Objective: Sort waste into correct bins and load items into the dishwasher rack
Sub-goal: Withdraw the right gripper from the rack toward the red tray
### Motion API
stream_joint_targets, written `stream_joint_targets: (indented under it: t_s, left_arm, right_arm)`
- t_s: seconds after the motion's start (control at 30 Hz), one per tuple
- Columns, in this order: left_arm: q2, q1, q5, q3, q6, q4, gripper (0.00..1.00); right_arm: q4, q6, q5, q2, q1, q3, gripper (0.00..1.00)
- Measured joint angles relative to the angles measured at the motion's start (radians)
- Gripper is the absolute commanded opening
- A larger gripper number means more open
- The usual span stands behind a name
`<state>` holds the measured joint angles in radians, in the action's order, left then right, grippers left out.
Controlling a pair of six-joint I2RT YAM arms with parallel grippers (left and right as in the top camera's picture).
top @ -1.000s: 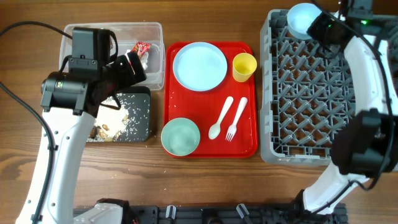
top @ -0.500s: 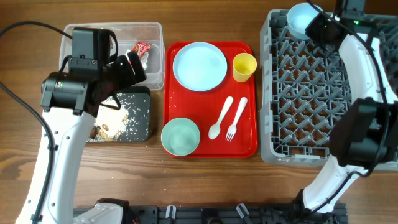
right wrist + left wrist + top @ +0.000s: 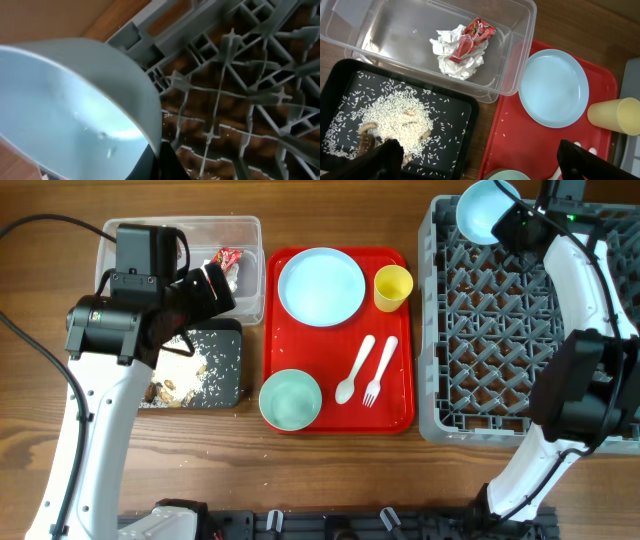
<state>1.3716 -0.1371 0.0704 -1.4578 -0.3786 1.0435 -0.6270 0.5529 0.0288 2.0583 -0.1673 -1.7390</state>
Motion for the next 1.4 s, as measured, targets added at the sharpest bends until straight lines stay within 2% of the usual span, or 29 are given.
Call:
stream_joint_targets:
  t_s: [0.37,0.6,0.73,0.93,1.2,1.4]
  left_arm:
    - [0.000,0.000,0.000,0.000,0.000,0.000,1.00]
    - [0.000,0.000,0.000,0.000,0.000,0.000,1.00]
    - [0.000,0.000,0.000,0.000,0.000,0.000,1.00]
    - [0.000,0.000,0.000,0.000,0.000,0.000,1.00]
    - [0.000,0.000,0.000,0.000,0.000,0.000,1.00]
    - [0.000,0.000,0.000,0.000,0.000,0.000,1.00]
  right_arm:
    - [-0.052,-0.039,-0.062,-0.045,0.001,0.002,0.04]
    - [-0.080,-0.062,-0.329,-0.245,0.061,0.002,0.04]
    - [-0.084,-0.101,-0.595,-0.280,0.195,0.001,0.04]
    - [-0.056,-0.162,-0.962,-0.237,0.388,0.001,0.04]
    - [0.056,-0.315,-1.173,-0.114,0.386,0.001,0.04]
    - [0.150,-0.463,-1.246,-0.014,0.385,0.001,0.04]
